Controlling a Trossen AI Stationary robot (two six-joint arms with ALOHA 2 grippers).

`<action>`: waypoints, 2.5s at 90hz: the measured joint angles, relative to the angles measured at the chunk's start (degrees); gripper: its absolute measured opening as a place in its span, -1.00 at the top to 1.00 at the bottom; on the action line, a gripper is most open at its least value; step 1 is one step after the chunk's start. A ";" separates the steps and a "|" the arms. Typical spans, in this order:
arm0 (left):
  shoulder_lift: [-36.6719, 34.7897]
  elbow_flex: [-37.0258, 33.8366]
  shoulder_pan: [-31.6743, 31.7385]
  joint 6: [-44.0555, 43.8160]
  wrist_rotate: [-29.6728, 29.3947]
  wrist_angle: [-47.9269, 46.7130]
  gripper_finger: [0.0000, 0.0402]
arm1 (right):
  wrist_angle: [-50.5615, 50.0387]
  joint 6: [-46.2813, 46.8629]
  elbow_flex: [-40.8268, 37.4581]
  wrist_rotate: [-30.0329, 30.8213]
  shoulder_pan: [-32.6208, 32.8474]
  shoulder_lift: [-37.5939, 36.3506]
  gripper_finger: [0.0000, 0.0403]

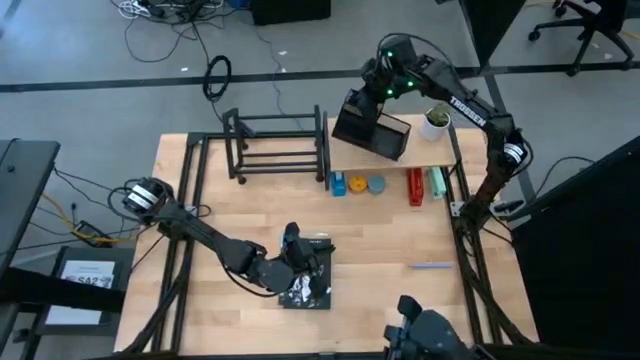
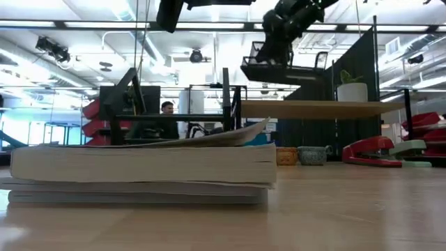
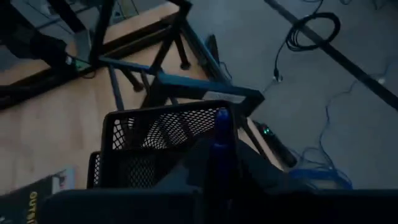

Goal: Stock shelves
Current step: Remove the white vase plant from the shelf

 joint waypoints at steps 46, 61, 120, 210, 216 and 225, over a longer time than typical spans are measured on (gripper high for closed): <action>0.00 0.00 0.02 -0.01 0.00 0.07 1.00 | -5.85 -12.65 -5.32 3.27 3.42 0.61 0.79; 0.00 0.00 0.02 -0.01 0.00 0.06 1.00 | -5.58 -14.66 -6.23 5.13 4.24 0.61 0.66; 0.00 0.00 0.02 0.01 0.00 -0.45 1.00 | -3.64 -27.59 -5.92 14.85 7.06 -0.09 0.61; 0.00 0.00 0.10 0.01 0.00 -0.55 1.00 | -7.30 -25.92 -5.20 18.57 9.42 -2.29 0.49; 0.00 0.00 0.11 0.01 0.00 -0.55 1.00 | -7.28 -25.42 -5.20 18.37 9.10 -2.29 0.51; 0.00 0.00 0.11 0.01 0.00 -0.52 1.00 | -7.29 -24.65 -5.20 16.61 8.57 -2.29 0.51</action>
